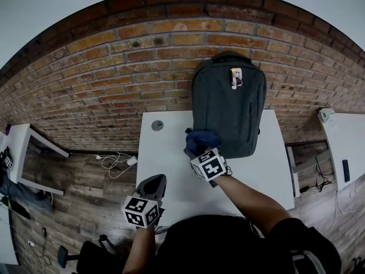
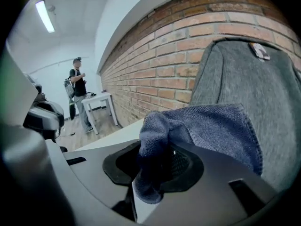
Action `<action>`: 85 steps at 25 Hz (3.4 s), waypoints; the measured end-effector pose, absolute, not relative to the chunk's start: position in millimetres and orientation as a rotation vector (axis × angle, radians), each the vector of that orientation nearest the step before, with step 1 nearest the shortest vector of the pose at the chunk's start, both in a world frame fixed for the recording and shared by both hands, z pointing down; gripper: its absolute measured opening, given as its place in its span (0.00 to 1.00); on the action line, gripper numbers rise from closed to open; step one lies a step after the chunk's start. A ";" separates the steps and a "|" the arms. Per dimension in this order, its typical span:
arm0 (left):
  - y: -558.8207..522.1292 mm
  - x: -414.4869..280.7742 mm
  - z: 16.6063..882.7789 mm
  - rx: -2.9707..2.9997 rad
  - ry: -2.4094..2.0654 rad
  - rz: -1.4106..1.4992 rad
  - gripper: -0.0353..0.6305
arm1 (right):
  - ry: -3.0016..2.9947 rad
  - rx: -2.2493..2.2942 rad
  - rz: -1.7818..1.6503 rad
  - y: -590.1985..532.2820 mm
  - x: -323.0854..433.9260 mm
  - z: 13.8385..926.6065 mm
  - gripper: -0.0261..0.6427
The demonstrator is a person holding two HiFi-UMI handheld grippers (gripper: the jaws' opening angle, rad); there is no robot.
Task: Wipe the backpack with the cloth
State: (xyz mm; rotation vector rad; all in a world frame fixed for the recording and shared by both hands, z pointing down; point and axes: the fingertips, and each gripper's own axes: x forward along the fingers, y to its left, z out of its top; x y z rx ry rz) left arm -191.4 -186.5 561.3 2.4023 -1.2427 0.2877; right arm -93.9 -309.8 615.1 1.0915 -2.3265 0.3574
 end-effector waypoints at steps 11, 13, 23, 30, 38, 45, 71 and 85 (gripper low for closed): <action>-182.8 -201.9 562.4 2.379 -1.265 0.302 0.05 | -2.241 1.193 0.635 -308.5 -121.3 668.1 0.19; -181.5 -204.0 563.9 2.373 -1.269 0.303 0.05 | -2.230 1.268 0.689 -321.4 -124.5 660.0 0.19; -179.3 -213.7 569.4 2.346 -1.292 0.294 0.05 | -2.158 1.545 0.838 -373.4 -124.7 627.6 0.19; -180.0 -212.2 568.7 2.351 -1.288 0.294 0.05 | -2.184 1.671 0.896 -407.7 -119.2 587.6 0.19; -179.7 -213.4 569.0 2.345 -1.294 0.288 0.05 | -2.298 1.741 0.865 -454.5 -115.0 519.9 0.19; -180.1 -213.3 569.3 2.345 -1.289 0.285 0.05 | -2.404 1.775 0.607 -487.5 -101.9 450.2 0.19; -204.7 -179.2 548.4 2.471 -1.199 0.301 0.05 | -2.243 2.076 -0.274 -357.5 115.8 356.6 0.19; -192.9 -144.4 545.6 2.520 -1.091 0.314 0.05 | -2.029 2.004 -0.199 -252.8 155.6 442.3 0.19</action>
